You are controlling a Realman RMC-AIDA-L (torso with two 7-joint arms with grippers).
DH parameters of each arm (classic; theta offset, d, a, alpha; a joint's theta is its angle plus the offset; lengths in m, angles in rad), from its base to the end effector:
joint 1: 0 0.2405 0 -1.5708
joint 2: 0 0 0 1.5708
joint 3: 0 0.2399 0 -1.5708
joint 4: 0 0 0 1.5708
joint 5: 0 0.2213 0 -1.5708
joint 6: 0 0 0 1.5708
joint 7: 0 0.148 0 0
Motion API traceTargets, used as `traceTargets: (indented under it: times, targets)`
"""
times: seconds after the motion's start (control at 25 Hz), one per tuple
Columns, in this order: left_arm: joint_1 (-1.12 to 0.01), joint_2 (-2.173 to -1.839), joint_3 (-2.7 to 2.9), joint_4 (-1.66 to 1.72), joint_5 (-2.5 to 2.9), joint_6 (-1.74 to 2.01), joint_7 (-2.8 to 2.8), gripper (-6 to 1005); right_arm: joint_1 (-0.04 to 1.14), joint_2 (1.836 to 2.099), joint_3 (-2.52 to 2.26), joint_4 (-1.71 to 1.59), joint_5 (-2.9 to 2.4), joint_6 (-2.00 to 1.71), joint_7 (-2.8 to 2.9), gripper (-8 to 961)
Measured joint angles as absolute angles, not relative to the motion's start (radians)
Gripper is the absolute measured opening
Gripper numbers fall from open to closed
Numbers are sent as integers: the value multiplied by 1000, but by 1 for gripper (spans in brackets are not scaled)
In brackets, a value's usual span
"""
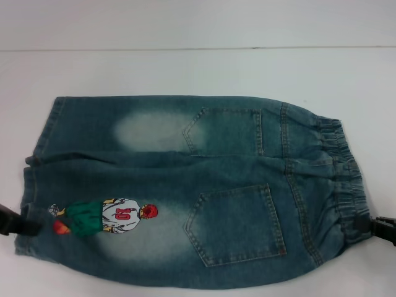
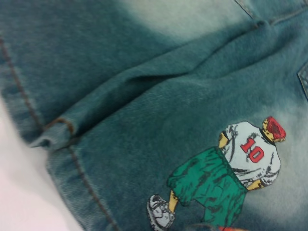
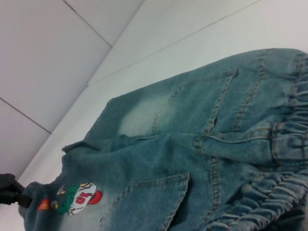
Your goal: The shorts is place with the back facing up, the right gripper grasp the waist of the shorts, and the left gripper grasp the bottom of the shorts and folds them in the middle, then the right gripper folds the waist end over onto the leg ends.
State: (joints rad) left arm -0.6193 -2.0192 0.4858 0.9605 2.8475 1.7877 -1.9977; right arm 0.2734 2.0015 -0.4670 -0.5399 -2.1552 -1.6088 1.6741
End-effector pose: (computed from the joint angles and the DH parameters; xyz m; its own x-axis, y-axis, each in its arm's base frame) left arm -0.3136 0.3126 0.0832 0.5278 0.8466 -0.0688 0.8117 -0.5266 -0.2528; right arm 0.3661 0.2362 0.0283 0.3467 -0.7713 -0.5337 -0.9042 -0.4261 0.0283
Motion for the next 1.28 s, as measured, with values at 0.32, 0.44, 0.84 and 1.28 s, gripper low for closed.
traceTargets:
  times: [0.32,0.44,0.84,1.28]
  targets:
    - [-586,-2010,393,966,2845,1800,-1952,46,278,2005,-471,-541,-2155,-1649,1655,47]
    - [-576,-2007,369,966,2843,1803,-1936,46,276,2006,-467,-542,-2154,-1667,1650,48]
    - [-556,-2001,341,976,2842,1822,-1909,46,264,2012,-467,-542,-2152,-1698,1639,52]
    - [-535,-2005,329,994,2834,1849,-1893,46,240,2013,-472,-542,-2161,-1697,1638,55]
